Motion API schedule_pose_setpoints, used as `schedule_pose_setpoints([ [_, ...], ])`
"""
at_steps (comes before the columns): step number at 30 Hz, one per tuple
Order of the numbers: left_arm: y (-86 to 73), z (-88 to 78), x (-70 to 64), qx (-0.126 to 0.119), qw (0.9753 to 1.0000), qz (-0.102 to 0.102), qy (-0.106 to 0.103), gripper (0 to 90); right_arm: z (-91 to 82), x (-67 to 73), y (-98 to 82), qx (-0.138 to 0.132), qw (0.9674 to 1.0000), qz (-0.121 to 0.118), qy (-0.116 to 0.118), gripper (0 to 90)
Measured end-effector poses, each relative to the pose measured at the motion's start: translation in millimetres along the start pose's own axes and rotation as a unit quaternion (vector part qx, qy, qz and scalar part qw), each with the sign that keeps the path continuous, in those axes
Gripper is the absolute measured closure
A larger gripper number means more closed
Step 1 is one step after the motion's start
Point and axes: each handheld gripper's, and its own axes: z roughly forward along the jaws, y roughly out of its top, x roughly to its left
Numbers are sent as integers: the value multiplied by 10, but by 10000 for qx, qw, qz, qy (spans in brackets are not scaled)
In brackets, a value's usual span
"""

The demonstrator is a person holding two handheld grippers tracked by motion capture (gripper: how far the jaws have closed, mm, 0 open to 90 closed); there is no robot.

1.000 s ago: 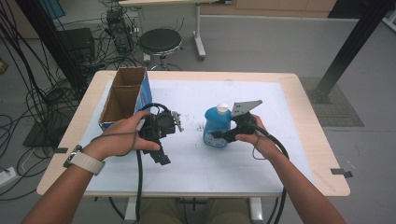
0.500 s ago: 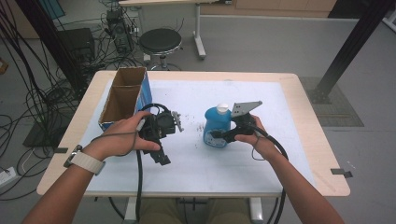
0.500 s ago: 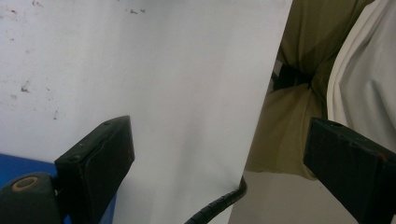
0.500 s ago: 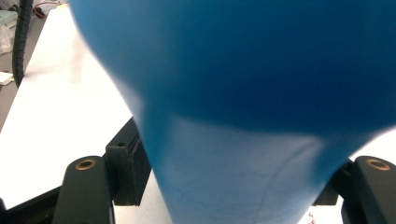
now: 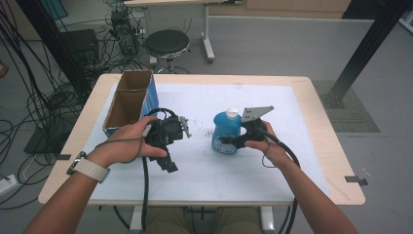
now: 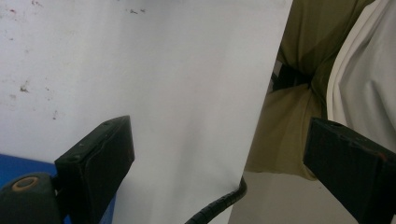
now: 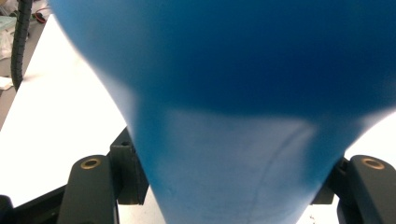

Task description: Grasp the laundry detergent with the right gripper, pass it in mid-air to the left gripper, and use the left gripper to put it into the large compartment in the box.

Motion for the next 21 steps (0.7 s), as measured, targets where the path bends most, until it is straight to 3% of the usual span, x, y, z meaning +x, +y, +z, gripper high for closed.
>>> schedule_pose_setpoints([
  [21, -16, 9, 5, -8, 10000, -21, -14, 92, 25, -2, 4, -24, 9999, -85, 51, 408],
])
